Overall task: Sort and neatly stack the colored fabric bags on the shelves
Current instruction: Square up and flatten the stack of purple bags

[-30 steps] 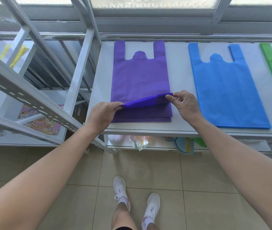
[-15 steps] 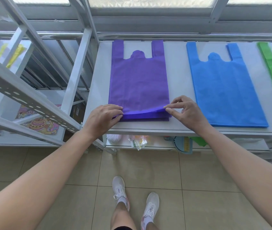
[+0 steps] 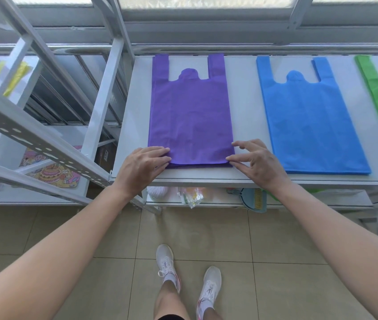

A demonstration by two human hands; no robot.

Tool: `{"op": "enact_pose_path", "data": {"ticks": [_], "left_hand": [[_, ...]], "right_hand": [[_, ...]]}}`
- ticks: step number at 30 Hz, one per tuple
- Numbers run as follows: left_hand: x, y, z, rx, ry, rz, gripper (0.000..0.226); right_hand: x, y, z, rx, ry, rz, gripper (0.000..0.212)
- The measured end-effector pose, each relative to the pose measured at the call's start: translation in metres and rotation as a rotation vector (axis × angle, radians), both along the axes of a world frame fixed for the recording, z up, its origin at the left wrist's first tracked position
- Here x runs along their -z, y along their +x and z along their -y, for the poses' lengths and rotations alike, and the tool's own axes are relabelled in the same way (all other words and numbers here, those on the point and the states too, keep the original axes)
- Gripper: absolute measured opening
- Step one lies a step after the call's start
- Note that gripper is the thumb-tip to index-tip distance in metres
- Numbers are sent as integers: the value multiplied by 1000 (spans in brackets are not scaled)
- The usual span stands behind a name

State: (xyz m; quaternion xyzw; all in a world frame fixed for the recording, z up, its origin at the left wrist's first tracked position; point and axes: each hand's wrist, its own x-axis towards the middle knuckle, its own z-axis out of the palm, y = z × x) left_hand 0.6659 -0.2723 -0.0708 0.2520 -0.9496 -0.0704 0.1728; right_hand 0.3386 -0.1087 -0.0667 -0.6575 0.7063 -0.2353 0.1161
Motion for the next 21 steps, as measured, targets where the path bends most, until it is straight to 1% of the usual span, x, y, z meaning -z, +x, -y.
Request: {"op": "enact_pose_path", "data": {"ticks": [3,7,11,12,15,18,21], "left_hand": [[1,2,0,12,32,11,19],[-2,0,3,14,37,17,21],[-5,-1,10,69,6,35,31],[-6,-1,11,75,-4,38,30],[-5,-2,13,77,-46,43,18],[-3,0,11,87,-60,64,27],[0,4,8,26,-52,37,29]], "right_hand": [[2,-1,-3,-21,40,-20,23],[-1,-1,-2,-11,47,-22,27],[-1,-2,0,-2,37,-18,24],[0,-2,1,8,33,-5,22],[3,-2,0,54,11,68,18],[4,-2,-1,86,-26,128,16],[3,1,2,121,-47,179,16]]}}
